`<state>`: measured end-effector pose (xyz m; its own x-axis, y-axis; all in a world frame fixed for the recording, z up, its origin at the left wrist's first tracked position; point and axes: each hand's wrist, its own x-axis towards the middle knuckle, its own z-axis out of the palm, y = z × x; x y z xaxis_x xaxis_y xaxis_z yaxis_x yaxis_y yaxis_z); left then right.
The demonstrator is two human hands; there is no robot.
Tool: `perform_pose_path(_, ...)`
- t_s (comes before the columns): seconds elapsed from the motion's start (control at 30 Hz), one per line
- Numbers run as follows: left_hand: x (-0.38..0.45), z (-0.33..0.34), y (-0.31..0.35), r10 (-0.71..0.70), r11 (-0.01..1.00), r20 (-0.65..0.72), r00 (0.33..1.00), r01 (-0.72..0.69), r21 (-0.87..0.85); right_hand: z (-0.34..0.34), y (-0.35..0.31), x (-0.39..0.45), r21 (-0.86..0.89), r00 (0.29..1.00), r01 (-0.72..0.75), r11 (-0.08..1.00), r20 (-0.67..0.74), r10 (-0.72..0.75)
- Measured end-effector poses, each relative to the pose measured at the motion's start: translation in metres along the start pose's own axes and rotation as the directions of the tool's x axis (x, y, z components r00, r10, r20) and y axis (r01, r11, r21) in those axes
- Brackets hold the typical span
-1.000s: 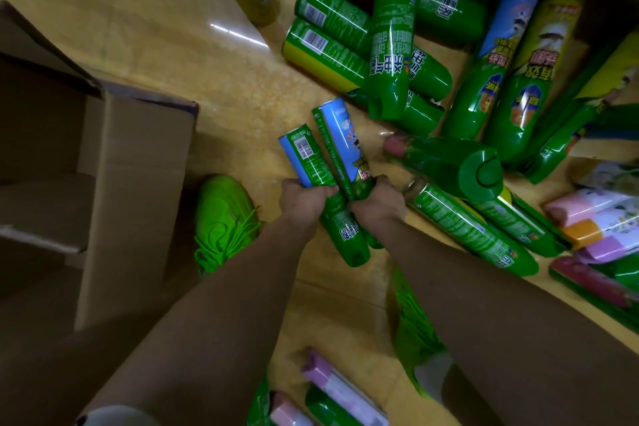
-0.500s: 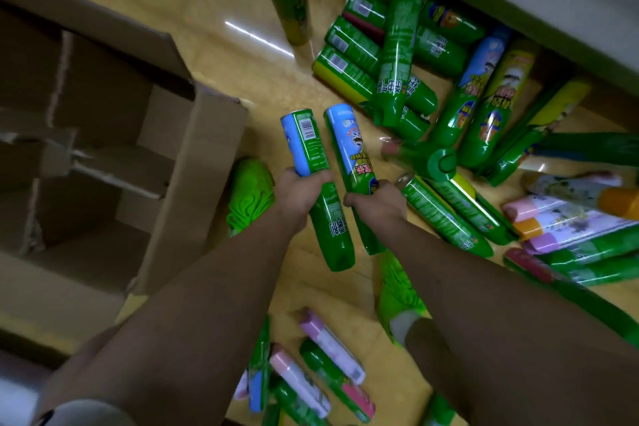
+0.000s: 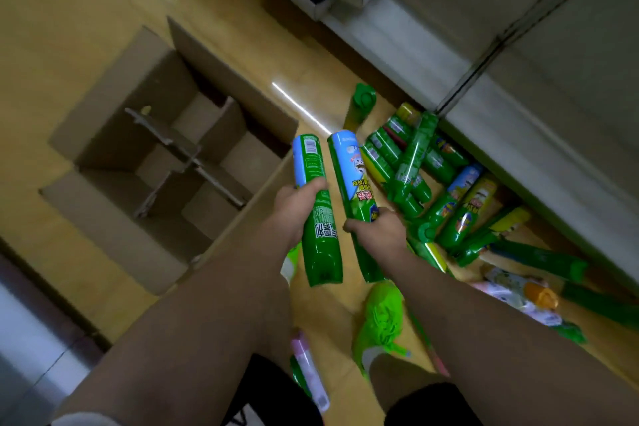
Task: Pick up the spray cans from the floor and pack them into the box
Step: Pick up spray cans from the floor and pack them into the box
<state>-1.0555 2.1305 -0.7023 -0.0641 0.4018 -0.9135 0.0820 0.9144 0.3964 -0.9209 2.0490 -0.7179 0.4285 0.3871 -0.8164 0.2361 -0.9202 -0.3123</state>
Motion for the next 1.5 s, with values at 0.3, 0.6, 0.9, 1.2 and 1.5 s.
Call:
perform_pose_path(0.3, -0.039, -0.102, 0.052, -0.115, 0.973, 0.05, 0.992, 0.123, -0.197, 0.01, -0.112, -0.05, -0.231, 0.984, 0.118, 0.966, 0.16, -0.082)
perform_pose_path(0.6, 0.007, -0.168, 0.081, -0.254, 0.961, 0.072, 0.965, 0.26, -0.092, 0.059, -0.198, -0.016, -0.385, 0.965, 0.12, 0.915, 0.261, -0.017)
perform_pose_path(0.9, 0.079, -0.164, 0.094, -0.345, 0.936, 0.045, 0.938, 0.347, -0.06, 0.097, -0.242, 0.042, -0.653, 0.943, 0.237, 0.719, 0.333, -0.008)
perform_pose_path(1.2, 0.151, -0.143, 0.076, -0.3, 0.953, -0.071, 0.951, 0.302, 0.023, 0.146, -0.247, 0.089, -0.762, 0.87, 0.49, 0.423, 0.396, -0.295)
perform_pose_path(1.5, 0.197, -0.13, 0.069, -0.286, 0.952, -0.14, 0.948, 0.298, 0.074, 0.18, -0.211, 0.127, -0.782, 0.815, 0.546, 0.302, 0.413, -0.405)
